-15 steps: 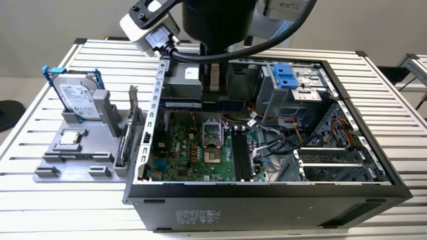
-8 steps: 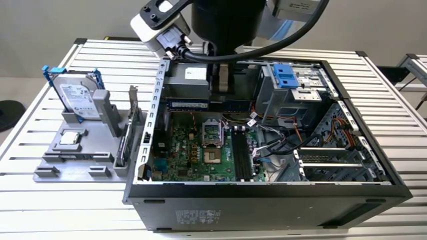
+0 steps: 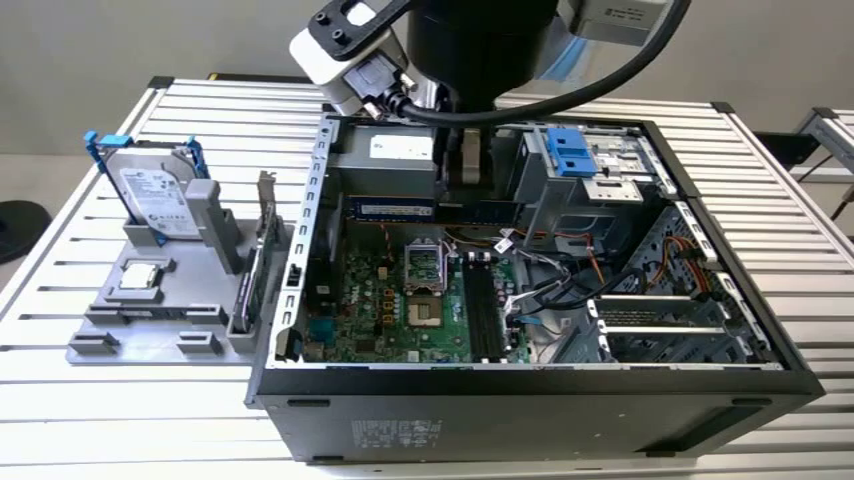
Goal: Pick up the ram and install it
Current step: 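Pick up the ram and move it above insertion slot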
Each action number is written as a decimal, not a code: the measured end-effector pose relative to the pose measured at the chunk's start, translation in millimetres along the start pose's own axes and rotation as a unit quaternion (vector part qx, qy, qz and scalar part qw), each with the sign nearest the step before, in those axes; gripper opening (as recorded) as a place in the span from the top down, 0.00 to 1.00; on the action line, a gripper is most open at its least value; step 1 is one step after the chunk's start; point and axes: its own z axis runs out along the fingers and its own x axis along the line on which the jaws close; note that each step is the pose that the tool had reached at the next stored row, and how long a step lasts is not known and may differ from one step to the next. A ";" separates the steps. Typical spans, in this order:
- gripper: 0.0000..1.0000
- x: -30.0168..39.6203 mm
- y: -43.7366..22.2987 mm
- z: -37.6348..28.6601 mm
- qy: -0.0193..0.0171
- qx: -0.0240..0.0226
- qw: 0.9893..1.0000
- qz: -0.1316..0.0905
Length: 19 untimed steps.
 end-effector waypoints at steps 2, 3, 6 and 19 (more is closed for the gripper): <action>1.00 0.1 4.4 -0.1 0.000 0.000 1.000 0.000; 1.00 0.2 6.7 0.0 0.000 0.000 1.000 0.000; 1.00 0.3 11.1 -0.1 0.000 0.000 1.000 0.000; 1.00 0.9 29.9 -0.2 0.000 0.001 1.000 0.000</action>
